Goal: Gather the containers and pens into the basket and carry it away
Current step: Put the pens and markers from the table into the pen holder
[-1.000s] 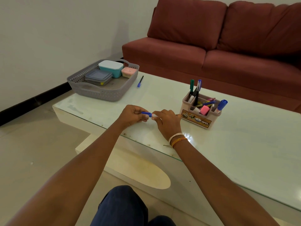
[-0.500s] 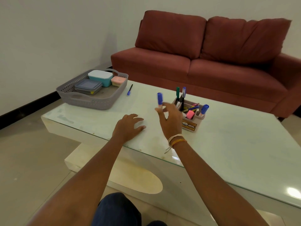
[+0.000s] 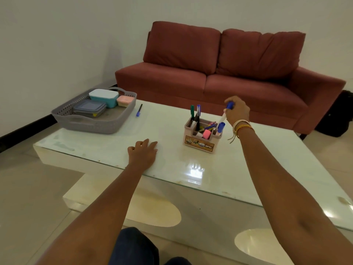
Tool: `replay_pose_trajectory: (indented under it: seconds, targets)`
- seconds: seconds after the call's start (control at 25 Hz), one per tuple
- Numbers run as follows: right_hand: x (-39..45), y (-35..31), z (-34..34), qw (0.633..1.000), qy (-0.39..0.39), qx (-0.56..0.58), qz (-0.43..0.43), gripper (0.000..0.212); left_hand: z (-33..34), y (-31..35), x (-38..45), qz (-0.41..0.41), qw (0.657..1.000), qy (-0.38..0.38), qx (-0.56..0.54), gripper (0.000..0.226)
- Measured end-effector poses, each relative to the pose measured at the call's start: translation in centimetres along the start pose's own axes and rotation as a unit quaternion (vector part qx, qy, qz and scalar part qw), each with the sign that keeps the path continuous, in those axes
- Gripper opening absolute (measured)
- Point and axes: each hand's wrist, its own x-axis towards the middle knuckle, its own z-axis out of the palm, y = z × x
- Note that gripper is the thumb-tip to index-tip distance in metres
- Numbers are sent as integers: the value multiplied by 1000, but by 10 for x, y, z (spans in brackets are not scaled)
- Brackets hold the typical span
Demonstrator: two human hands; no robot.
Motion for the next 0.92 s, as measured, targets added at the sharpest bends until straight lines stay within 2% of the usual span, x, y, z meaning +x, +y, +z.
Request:
replay_pose_trajectory:
  seconds: [0.12,0.2,0.32,0.44,0.48,0.6,0.68,0.8,0.92]
  targets:
    - [12,7,7,994,-95,-17,46,24,1,-3,-1,-3,1000,11,-5,43]
    - [14,8,9,991,-122,-35,50,27,0,-3,0,-6,1000,3,-8,43]
    - [10,-3,9,997,-67,-1,47,28,-1,-3,-2,-3,1000,0,-2,44]
    - [1,-32,12,1000,11,12,-7,26,-7,-11,2,19,1000,-17,-8,44]
    - [-5,-46,16,999,16,36,-25,25,-8,-15,4,34,999,-21,-16,43]
    - [-27,-86,49,978,-81,182,-59,20,-13,-32,13,71,995,-36,-61,40]
    - [-47,-101,85,959,-173,217,-54,22,-13,-48,22,54,995,-36,-74,37]
    - [-79,-98,154,943,-280,175,-36,26,-7,-72,31,6,995,6,-102,33]
    - [-95,-87,219,947,-300,99,-52,31,-2,-81,43,-15,984,58,-166,29]
